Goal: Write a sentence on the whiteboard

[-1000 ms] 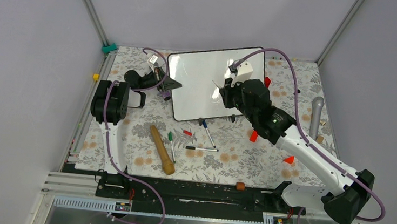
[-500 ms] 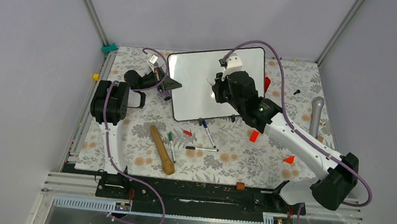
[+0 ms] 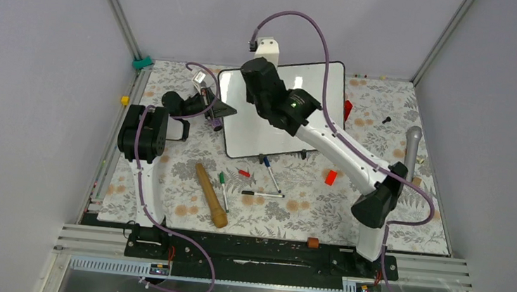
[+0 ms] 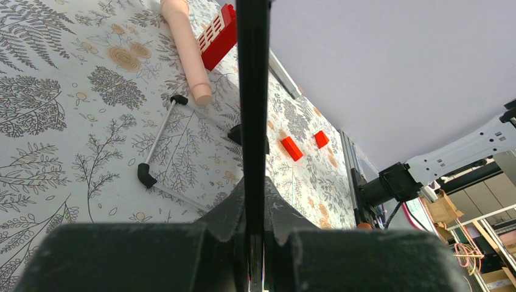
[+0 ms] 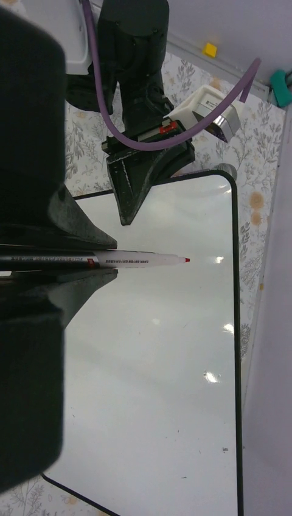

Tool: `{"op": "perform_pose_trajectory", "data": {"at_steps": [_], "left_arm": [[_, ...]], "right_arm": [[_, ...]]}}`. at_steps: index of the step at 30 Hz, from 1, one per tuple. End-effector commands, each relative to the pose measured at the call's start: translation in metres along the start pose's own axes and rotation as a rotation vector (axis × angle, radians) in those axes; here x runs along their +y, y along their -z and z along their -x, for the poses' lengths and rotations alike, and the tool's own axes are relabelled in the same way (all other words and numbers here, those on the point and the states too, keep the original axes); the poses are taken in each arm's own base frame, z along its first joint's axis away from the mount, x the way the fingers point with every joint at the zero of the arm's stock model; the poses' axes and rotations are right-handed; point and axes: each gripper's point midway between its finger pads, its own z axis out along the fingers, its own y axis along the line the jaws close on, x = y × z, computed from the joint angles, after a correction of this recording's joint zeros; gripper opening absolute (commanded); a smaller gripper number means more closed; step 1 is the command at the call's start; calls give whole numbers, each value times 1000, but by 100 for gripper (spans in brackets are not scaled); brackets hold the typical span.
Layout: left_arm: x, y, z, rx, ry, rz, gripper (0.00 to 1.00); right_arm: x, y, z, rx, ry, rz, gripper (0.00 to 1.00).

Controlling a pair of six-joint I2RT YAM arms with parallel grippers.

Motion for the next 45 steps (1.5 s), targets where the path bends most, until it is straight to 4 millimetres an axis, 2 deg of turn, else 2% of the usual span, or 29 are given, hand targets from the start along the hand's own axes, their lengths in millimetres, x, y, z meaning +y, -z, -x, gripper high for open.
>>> {"op": "perform_pose_trajectory", "data": {"at_steps": [1, 5, 12, 16, 21, 29, 35, 40, 45], "left_arm": [[-10, 4, -1, 57, -71, -45, 0], [-11, 4, -2, 57, -75, -45, 0], [-10, 4, -2, 54, -70, -43, 0], [-10, 4, -2, 53, -69, -42, 0], [-11, 4, -2, 55, -74, -43, 0], [-16, 4, -3, 62, -102, -50, 0], [-30, -10, -22, 124, -137, -109, 0], [-23, -20, -32, 114, -104, -103, 0], [-19, -11, -24, 56, -115, -50, 0]], "right_arm": [[-10, 2, -3, 44, 17, -104, 0], [27, 2, -9, 88, 132, 126, 0], [51, -7, -4, 122, 145, 196, 0], [52, -17, -6, 138, 168, 178, 0], [48, -28, -10, 180, 100, 234, 0], [48, -44, -13, 165, 123, 238, 0], [46, -52, -12, 144, 120, 236, 0], [41, -55, -17, 156, 132, 226, 0], [35, -56, -21, 164, 130, 222, 0]]}}
